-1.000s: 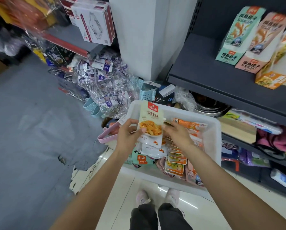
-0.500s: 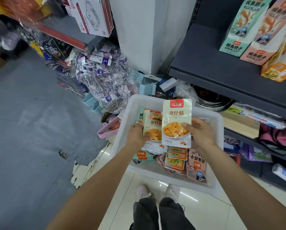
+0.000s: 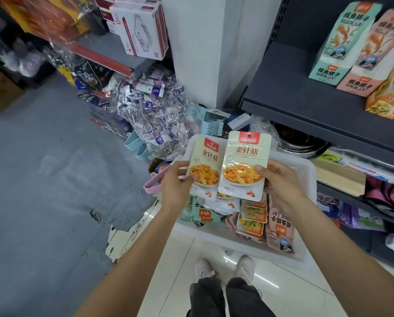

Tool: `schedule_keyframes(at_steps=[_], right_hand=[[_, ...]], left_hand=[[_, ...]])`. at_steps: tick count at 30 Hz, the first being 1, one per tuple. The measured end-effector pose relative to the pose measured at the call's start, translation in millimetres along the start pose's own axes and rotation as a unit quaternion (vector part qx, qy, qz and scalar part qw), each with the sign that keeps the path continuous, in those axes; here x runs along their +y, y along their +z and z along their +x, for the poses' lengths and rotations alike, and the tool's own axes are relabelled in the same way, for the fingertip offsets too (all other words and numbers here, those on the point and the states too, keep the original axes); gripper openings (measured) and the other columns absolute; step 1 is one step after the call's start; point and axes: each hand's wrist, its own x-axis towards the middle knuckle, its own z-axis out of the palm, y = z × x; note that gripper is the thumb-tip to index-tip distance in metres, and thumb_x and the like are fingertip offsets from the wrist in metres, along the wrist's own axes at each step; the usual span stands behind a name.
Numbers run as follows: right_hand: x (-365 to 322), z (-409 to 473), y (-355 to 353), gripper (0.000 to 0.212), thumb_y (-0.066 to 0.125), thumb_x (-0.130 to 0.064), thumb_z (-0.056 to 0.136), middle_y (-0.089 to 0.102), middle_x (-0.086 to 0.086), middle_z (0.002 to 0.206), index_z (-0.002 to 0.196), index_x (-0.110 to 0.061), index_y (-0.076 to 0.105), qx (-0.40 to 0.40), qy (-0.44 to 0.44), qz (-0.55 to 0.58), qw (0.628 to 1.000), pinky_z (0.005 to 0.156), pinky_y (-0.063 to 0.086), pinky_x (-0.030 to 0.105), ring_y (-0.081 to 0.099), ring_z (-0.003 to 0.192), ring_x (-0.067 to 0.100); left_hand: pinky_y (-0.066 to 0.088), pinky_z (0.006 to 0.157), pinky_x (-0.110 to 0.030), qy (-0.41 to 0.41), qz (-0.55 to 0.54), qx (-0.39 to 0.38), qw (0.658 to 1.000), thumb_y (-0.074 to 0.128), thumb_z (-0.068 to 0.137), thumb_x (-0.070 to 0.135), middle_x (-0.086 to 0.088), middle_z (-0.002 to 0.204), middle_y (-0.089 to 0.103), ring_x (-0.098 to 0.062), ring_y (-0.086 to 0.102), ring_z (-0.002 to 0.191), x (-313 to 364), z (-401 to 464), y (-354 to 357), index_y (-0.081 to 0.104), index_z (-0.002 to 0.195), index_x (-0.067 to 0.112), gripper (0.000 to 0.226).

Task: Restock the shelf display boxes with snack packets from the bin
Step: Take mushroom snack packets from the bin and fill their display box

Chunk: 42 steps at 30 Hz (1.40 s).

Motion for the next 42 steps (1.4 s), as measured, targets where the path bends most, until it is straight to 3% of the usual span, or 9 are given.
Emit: schedule_keyframes(at_steps=[5,9,19,24,27,29,32,37,42], right_hand=[[-27.9,-18.4,2.0,0.014,0.062,-0.008,0.089,0.072,0.002,0.096,0.099,-0.017,0.065,-0.012,-0.03,0.032,0.999,0.063,0.056,0.027,0.069,0.084,0.017],[-51.1,-29.8,-25.9,0.013,0.061,-0.009,0.09,0.071,0.001,0.095,0.098,-0.019,0.065,0.006,-0.064,0.048,0.997,0.069,0.056,0.033,0.068,0.082,0.017],[-86.2,-20.7,-173.5,0.011,0.064,-0.01,0.087,0.072,-0.001,0.088,0.094,-0.017,0.068,0.1,-0.13,0.099,0.981,0.069,0.057,0.027,0.068,0.076,0.011],[-113.7,-10.5,-276.8,0.009,0.064,-0.006,0.087,0.071,0.001,0.087,0.091,-0.013,0.067,0.13,-0.16,0.085,0.975,0.061,0.057,0.028,0.067,0.072,0.011],[-128.7,-4.8,-327.1,0.009,0.065,-0.006,0.087,0.07,0.001,0.083,0.087,-0.015,0.066,0.137,-0.189,0.067,0.97,0.052,0.055,0.024,0.066,0.069,0.01],[-137.5,1.6,-352.9,0.01,0.066,-0.005,0.086,0.069,0.002,0.08,0.086,-0.015,0.065,0.146,-0.208,0.033,0.967,0.056,0.056,0.027,0.066,0.071,0.013],[-149.9,17.8,-383.8,0.01,0.068,-0.006,0.084,0.07,0.003,0.079,0.08,-0.014,0.066,0.156,-0.221,-0.03,0.962,0.072,0.058,0.038,0.066,0.076,0.019],[-181.1,50.9,-409.1,0.013,0.067,-0.007,0.085,0.07,-0.004,0.093,0.097,-0.012,0.069,0.161,-0.306,-0.143,0.927,0.064,0.05,0.011,0.063,0.082,0.003],[-214.0,91.5,-419.0,0.007,0.069,-0.01,0.084,0.068,-0.005,0.09,0.089,-0.013,0.068,0.189,-0.315,-0.171,0.914,0.065,0.047,0.008,0.061,0.08,0.002]], left_hand=[[0.055,0.078,-0.049,0.019,-0.1,-0.022,0.995,0.071,0.08,0.005,-0.003,0.096,0.07,-0.025,0.067,0.091,33.4,-2.9,-12.0,0.056,0.095,0.027,0.03],[0.054,0.077,-0.053,0.013,-0.162,-0.071,0.984,0.066,0.082,-0.001,-0.004,0.095,0.072,-0.033,0.067,0.093,71.7,-9.8,6.8,0.054,0.098,0.021,0.03],[0.051,0.079,-0.047,0.072,-0.118,-0.221,0.965,0.061,0.085,0.002,-0.005,0.095,0.069,-0.024,0.064,0.088,172.4,-46.0,172.5,0.058,0.096,0.019,0.02],[0.054,0.084,-0.043,0.167,-0.04,-0.218,0.961,0.061,0.089,0.017,-0.004,0.085,0.068,-0.026,0.065,0.09,218.1,-62.6,271.6,0.062,0.082,0.019,0.008],[0.059,0.067,-0.036,0.222,0.016,-0.224,0.949,0.069,0.084,0.022,-0.003,0.075,0.067,-0.02,0.067,0.076,243.7,-71.9,318.6,0.062,0.092,0.019,0.011],[0.059,0.059,-0.03,0.239,0.042,-0.228,0.943,0.07,0.083,0.02,-0.002,0.072,0.065,-0.011,0.064,0.067,260.3,-75.8,343.3,0.06,0.099,0.017,0.019],[0.059,0.063,-0.033,0.265,0.097,-0.213,0.935,0.069,0.084,0.017,-0.002,0.075,0.066,-0.008,0.06,0.064,279.8,-71.2,370.8,0.056,0.082,0.023,0.014],[0.056,0.073,-0.039,0.318,0.152,-0.157,0.923,0.065,0.086,0.013,-0.006,0.091,0.071,-0.016,0.067,0.076,305.4,-49.1,399.3,0.06,0.081,0.015,0.008],[0.056,0.076,-0.037,0.319,0.139,-0.138,0.927,0.066,0.086,0.014,-0.006,0.086,0.07,-0.018,0.067,0.081,327.6,-13.5,426.6,0.061,0.08,0.013,0.007]])
